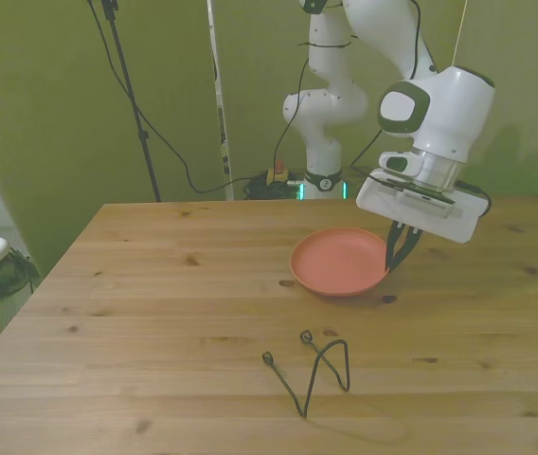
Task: Unload the plate
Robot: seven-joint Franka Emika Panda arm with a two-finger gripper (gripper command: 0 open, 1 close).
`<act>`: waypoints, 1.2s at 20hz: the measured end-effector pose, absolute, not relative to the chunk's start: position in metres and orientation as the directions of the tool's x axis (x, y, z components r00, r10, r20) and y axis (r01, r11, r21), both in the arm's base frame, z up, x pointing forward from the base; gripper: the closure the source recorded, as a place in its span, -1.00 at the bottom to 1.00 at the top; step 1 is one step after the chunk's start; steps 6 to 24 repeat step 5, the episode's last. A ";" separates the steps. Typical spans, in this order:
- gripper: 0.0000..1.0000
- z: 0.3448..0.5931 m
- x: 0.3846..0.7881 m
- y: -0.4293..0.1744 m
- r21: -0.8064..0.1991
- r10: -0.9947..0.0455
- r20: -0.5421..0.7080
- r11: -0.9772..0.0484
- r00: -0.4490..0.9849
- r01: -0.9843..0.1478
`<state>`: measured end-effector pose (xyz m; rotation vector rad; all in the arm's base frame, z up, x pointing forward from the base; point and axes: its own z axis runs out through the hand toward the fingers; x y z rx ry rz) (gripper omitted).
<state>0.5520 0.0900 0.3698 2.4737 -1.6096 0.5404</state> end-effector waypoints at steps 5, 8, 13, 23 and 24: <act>-1.00 0.399 0.549 0.093 -0.122 -0.875 0.316 -0.421 0.367 -0.899; -1.00 0.399 0.549 0.093 -0.122 -0.875 0.316 -0.421 0.367 -0.899; -1.00 0.399 0.549 0.093 -0.122 -0.875 0.316 -0.421 0.367 -0.899; -1.00 0.399 0.549 0.093 -0.122 -0.875 0.316 -0.421 0.367 -0.899; -1.00 0.399 0.549 0.093 -0.122 -0.875 0.316 -0.421 0.367 -0.899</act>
